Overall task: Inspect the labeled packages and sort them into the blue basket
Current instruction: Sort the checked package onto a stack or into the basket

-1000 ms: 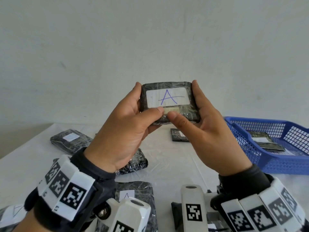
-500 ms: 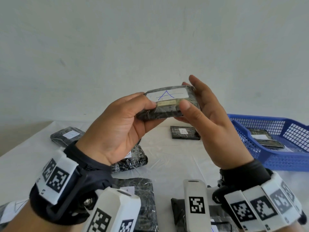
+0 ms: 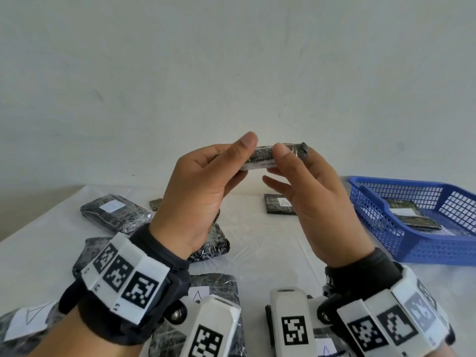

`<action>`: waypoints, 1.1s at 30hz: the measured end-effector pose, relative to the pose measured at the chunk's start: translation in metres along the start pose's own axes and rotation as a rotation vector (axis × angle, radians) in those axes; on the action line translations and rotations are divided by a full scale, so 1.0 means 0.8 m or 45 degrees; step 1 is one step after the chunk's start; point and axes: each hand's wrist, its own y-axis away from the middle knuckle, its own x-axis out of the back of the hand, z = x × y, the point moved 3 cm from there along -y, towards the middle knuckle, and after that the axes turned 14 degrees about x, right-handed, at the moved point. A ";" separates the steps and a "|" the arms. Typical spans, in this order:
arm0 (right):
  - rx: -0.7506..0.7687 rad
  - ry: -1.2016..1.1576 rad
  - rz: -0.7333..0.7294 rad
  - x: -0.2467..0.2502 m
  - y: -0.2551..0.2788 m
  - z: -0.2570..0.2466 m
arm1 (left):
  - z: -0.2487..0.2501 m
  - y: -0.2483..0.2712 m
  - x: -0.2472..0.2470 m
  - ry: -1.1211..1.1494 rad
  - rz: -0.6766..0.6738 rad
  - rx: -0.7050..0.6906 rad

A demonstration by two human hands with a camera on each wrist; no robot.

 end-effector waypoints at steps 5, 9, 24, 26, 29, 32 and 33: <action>0.027 -0.108 0.039 -0.001 -0.002 -0.005 | -0.002 -0.002 0.000 -0.073 -0.030 -0.035; 0.064 -0.111 0.031 -0.005 0.001 -0.009 | -0.006 -0.002 0.000 -0.131 -0.034 -0.068; -0.063 -0.110 0.097 0.003 -0.003 -0.004 | -0.005 0.000 -0.006 -0.056 -0.144 0.057; -0.075 -0.124 0.099 0.004 -0.004 -0.003 | -0.005 -0.001 -0.005 -0.047 -0.138 0.065; -0.091 -0.119 0.080 0.006 -0.004 -0.002 | -0.004 -0.003 -0.003 -0.064 -0.090 0.056; -0.125 -0.055 0.074 0.007 -0.003 -0.003 | -0.003 -0.001 -0.005 -0.022 -0.090 0.096; -0.137 -0.020 0.064 0.006 -0.002 -0.006 | -0.004 -0.001 -0.004 -0.047 -0.084 0.104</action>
